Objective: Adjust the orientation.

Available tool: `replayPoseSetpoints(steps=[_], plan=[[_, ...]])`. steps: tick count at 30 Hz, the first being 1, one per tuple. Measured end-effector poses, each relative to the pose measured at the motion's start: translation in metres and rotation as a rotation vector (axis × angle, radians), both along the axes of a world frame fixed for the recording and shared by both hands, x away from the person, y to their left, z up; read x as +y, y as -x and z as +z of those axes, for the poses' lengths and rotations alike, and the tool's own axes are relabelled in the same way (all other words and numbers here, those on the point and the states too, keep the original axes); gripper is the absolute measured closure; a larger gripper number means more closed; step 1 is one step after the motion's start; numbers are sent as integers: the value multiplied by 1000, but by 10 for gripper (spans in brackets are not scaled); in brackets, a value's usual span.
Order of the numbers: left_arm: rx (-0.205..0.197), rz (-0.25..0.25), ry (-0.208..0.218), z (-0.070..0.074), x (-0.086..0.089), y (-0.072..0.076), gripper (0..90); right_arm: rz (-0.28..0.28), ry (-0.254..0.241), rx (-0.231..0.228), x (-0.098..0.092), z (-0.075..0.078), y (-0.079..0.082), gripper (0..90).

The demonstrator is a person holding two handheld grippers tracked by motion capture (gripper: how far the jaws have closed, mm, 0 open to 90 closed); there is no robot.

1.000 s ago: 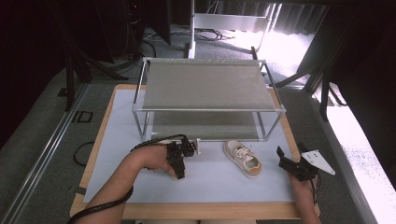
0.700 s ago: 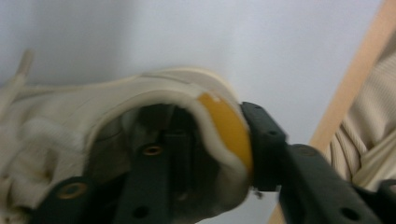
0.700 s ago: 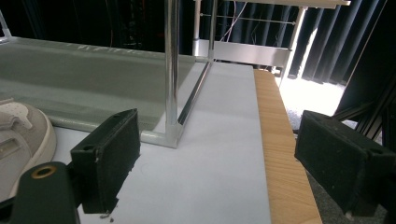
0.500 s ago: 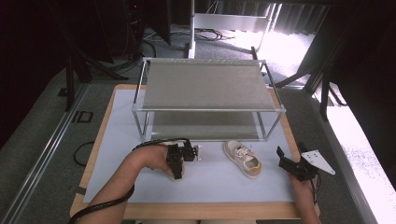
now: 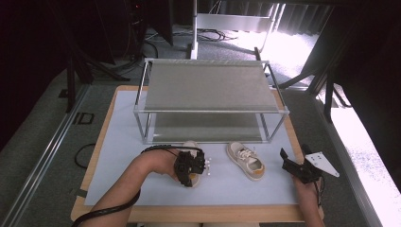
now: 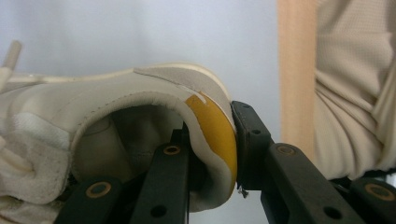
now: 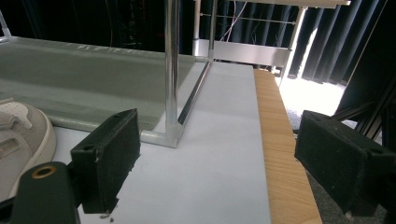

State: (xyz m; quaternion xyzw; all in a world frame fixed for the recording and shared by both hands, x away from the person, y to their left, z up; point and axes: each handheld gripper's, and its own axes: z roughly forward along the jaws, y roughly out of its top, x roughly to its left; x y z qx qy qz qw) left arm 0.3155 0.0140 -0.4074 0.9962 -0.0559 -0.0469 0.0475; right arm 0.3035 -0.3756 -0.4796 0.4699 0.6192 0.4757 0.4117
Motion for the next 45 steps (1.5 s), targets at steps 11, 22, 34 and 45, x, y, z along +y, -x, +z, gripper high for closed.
replayPoseSetpoints(steps=[11, 22, 34, 45], plan=[[37, 135, 7, -6, -3, -5, 480, 5, 0, 3, -1, 0, -1, 137], [72, 166, 8, -7, -3, -6, 403, 70, 4, 82, -1, 1, -8, 135], [78, 168, 10, -8, -3, -7, 403, 246, -3, 218, -12, 5, -13, 141], [84, 168, 3, -6, -3, -8, 404, 443, 109, 392, -13, 21, -13, 142]])
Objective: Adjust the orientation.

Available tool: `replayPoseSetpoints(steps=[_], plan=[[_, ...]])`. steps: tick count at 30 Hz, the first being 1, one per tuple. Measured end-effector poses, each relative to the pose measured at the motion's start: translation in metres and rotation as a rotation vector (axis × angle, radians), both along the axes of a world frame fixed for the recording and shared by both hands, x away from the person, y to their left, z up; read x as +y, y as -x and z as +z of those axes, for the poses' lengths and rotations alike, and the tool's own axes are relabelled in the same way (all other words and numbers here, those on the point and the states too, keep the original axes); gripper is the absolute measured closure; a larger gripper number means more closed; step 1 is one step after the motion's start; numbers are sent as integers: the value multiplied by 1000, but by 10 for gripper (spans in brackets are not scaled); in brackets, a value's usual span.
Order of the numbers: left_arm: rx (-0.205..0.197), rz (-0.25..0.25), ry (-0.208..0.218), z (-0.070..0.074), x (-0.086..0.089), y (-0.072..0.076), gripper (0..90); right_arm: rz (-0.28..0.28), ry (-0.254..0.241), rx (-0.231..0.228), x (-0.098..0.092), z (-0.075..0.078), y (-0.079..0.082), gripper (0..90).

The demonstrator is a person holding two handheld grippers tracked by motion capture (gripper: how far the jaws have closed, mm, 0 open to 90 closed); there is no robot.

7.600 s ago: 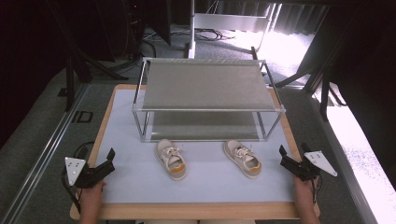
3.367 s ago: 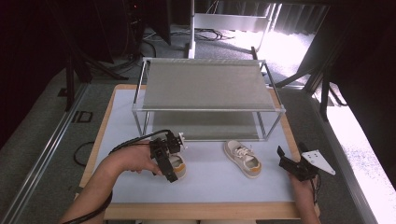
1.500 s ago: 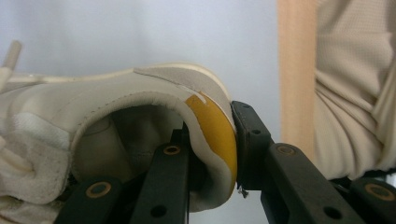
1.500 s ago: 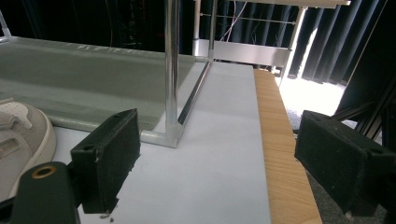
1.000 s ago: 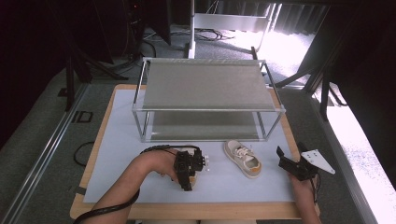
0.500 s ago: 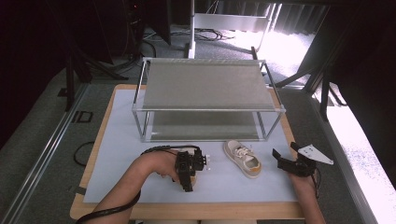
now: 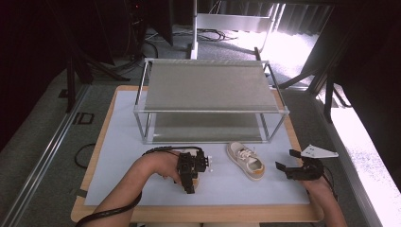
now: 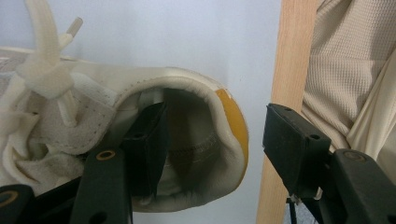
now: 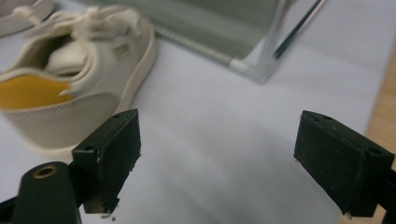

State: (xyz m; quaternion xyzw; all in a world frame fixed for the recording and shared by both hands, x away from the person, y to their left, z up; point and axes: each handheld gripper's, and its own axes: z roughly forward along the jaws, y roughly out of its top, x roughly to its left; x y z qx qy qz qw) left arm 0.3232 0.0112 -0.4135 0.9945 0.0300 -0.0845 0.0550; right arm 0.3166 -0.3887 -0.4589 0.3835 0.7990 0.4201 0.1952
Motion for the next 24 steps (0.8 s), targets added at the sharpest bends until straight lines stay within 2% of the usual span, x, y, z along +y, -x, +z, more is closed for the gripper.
replayPoseSetpoints(steps=[3, 6, 9, 11, 13, 16, 19, 24], plan=[[0, -2, -4, 0, 0, 0, 404, 52, 54, 52, 2, 2, -2, 147], [-3, -3, -7, 1, 0, 0, 405, 100, 104, 79, 5, 4, -3, 149], [-9, -5, -16, 2, 0, 0, 404, 164, 190, 117, 9, 6, -3, 164], [-9, -2, -15, 3, 0, -1, 404, 198, 214, 140, 11, 7, -3, 164], [-8, -1, -13, 4, 0, -1, 404, 217, 248, 162, 12, 8, -4, 164], [-7, -4, -20, 3, 0, -1, 404, 248, 272, 185, 14, 10, -5, 193], [-5, -3, -25, 2, -1, -1, 404, 278, 328, 207, 17, 12, -5, 193], [-3, -7, -35, 1, -1, -1, 404, 321, 429, 279, 25, 15, -7, 193]])
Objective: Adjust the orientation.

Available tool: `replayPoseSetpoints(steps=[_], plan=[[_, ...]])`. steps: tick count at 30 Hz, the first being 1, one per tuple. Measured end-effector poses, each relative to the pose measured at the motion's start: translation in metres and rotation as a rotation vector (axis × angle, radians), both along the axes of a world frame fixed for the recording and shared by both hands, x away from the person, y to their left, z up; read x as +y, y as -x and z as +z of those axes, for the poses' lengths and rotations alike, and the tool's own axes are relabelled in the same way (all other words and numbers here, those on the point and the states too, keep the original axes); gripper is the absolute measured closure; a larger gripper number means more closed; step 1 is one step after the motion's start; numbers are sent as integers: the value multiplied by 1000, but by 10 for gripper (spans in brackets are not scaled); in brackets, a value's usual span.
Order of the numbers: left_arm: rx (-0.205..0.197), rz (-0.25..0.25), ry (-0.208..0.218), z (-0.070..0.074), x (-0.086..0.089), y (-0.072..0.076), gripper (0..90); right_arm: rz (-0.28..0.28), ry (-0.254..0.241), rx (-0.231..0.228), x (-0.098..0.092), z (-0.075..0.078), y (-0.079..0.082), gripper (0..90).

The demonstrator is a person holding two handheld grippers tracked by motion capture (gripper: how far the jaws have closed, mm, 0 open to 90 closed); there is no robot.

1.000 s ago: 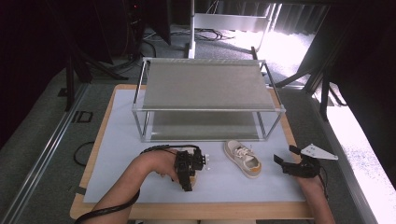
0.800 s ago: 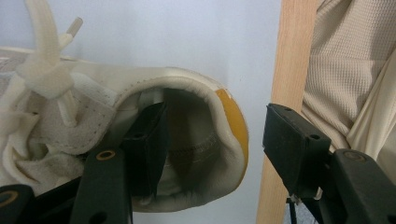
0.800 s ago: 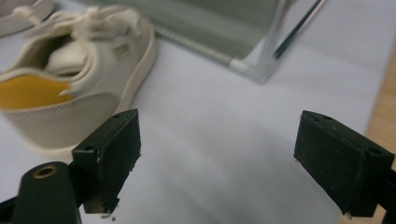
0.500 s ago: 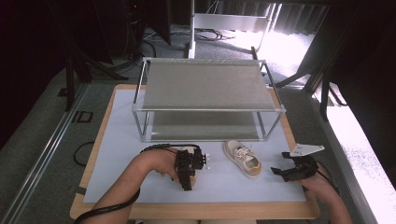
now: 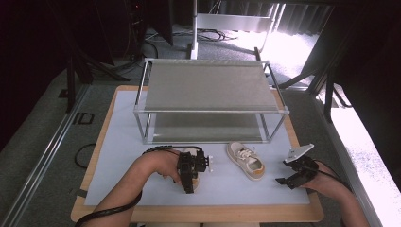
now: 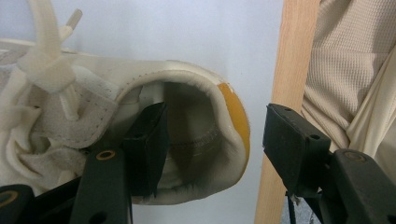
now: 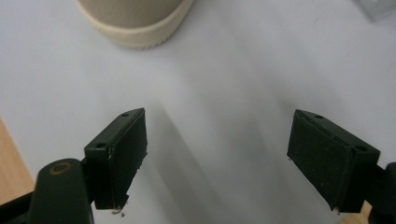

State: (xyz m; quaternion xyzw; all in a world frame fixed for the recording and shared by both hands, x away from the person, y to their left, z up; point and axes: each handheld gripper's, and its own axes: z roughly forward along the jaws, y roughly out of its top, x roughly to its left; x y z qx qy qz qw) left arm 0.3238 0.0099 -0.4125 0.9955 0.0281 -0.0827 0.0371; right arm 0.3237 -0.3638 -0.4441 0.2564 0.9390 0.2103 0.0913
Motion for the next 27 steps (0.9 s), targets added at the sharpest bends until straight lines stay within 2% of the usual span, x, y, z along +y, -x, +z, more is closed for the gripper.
replayPoseSetpoints(steps=[4, 6, 8, 10, 15, 18, 20, 22, 27], plan=[[4, 3, -6, 0, -1, 0, 404, 25, 52, 55, 5, 2, -3, 195], [6, 5, -8, 0, -1, 0, 404, 46, 98, 79, 10, 4, -3, 201], [6, 7, -10, 0, -1, 0, 405, 72, 129, 85, 14, 7, -3, 201], [6, 9, -12, -1, -1, 0, 405, 99, 137, 92, 19, 12, -4, 202], [3, 14, -18, -1, -1, 0, 405, 167, 121, 118, 33, 26, -4, 208], [11, 13, -21, -2, -1, 0, 405, 200, 137, 99, 39, 32, -3, 208], [12, 14, -20, -2, -1, 0, 405, 239, 147, 72, 49, 45, -3, 215], [9, 17, -16, -2, -1, 0, 405, 267, 143, 57, 54, 52, -4, 238], [12, 16, -19, -2, 0, 1, 405, 355, 106, 60, 70, 67, -5, 343]])
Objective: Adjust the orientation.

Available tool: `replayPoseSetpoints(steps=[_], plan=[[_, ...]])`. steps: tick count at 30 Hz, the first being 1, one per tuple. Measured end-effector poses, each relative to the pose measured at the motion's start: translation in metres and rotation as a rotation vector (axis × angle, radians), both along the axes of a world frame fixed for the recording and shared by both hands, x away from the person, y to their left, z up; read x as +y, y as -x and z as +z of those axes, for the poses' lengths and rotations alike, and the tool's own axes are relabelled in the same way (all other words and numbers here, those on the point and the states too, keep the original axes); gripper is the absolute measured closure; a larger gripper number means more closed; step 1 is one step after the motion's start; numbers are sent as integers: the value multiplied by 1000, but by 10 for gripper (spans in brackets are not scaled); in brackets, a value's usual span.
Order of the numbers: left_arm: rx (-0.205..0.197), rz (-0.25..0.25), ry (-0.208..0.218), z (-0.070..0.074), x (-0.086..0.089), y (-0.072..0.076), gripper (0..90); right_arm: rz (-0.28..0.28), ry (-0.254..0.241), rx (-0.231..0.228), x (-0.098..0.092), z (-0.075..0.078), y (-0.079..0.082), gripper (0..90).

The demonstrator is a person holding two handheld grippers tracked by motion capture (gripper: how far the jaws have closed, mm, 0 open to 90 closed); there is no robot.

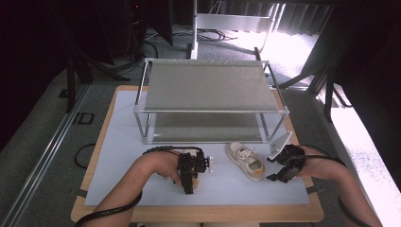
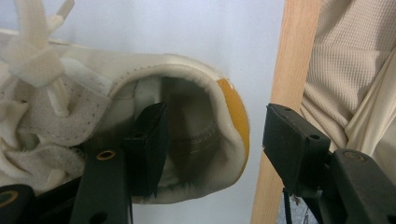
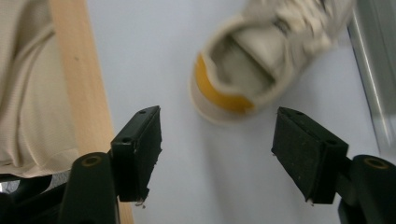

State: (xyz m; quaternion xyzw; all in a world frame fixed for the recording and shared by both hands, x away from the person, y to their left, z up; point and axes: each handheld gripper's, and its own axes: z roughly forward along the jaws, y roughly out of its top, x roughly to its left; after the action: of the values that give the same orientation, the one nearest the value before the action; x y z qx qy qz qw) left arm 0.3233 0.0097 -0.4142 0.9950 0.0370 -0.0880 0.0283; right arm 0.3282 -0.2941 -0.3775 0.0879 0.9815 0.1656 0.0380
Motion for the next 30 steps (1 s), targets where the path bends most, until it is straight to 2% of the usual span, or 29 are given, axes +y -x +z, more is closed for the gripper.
replayPoseSetpoints(steps=[1, 5, 9, 15, 19, 25, 27, 30], plan=[[0, 1, -1, 0, 0, 0, 405, 13, 1, 4, 4, 2, 1, 381], [1, -2, 1, -1, 0, 0, 409, 77, 15, 0, 19, 3, 0, 439], [4, -3, 5, -1, -1, 0, 411, 126, 64, -12, 32, -2, -3, 501], [5, -4, 12, 0, 0, -1, 413, 149, 148, 5, 45, -14, -12, 584], [9, -5, 15, 0, 0, -1, 413, 162, 209, 23, 52, -22, -16, 597], [11, -1, 11, 0, 2, -1, 414, 206, 276, 15, 60, -30, -15, 606], [11, -3, 8, 0, 2, -1, 414, 234, 294, -5, 63, -30, -12, 626], [12, 3, 17, 1, 3, -1, 414, 247, 282, 17, 66, -27, -8, 692]])
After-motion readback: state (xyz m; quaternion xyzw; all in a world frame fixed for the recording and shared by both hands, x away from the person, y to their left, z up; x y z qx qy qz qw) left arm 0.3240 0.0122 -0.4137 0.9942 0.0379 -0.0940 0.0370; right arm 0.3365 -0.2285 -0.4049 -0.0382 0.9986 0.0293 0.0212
